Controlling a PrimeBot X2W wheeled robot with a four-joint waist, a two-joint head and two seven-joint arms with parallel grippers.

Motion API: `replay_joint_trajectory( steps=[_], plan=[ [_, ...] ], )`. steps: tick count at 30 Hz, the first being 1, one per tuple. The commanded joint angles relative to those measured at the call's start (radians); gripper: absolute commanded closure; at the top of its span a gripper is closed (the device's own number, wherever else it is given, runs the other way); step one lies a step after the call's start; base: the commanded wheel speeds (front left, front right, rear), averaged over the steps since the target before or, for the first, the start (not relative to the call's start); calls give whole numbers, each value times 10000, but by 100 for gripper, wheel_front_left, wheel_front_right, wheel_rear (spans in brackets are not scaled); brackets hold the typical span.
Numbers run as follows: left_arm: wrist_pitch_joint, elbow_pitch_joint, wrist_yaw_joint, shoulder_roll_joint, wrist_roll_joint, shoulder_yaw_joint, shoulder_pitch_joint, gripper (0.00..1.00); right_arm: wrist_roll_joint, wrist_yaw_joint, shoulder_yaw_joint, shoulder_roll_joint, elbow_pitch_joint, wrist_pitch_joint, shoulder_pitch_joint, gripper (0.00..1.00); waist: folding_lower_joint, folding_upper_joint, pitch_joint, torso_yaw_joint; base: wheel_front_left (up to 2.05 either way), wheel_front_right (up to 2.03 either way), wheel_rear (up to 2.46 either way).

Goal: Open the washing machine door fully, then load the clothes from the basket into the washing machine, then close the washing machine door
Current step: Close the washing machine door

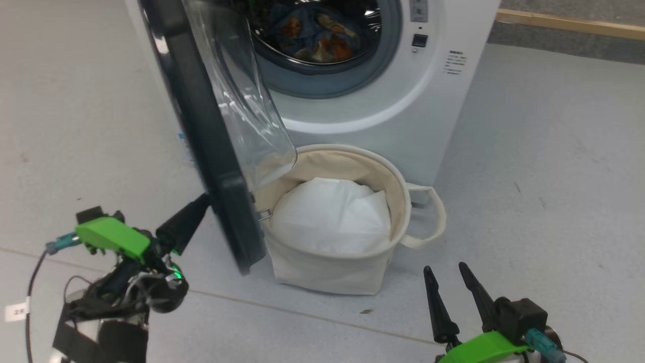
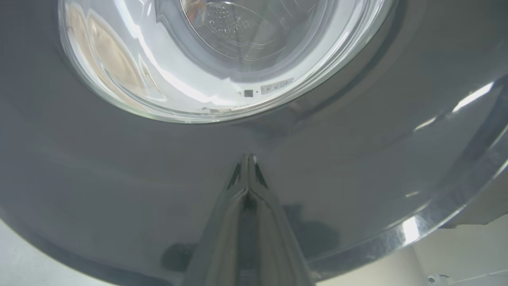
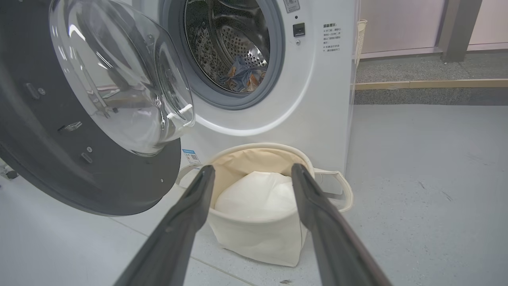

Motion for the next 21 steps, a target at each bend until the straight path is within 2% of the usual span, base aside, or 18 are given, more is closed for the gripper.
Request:
replay_joint_trajectory(
  steps=[1, 7, 13, 21],
  plan=[
    [-36, -435, 6, 72, -136, 107, -226, 100, 7, 8, 196, -22, -340, -51, -224, 0, 0, -1, -11, -276, 0, 0, 0],
    [-395, -299, -11, -132, -461, -613, -350, 100, 2, 8, 147, -22, -411, -51, -328, 0, 0, -1, 199, -1013, 0, 0, 0],
    [-1143, 445, -27, -150, -1014, -1788, -1121, 100, -22, 8, 85, -22, -404, -51, -511, 0, 0, -1, 560, -1763, 0, 0, 0],
    [-2449, 1827, -55, -153, -1148, -2295, -2605, 100, 13, 8, 99, -22, -504, -51, -919, 0, 0, -1, 1330, -2672, 0, 0, 0]
  ],
)
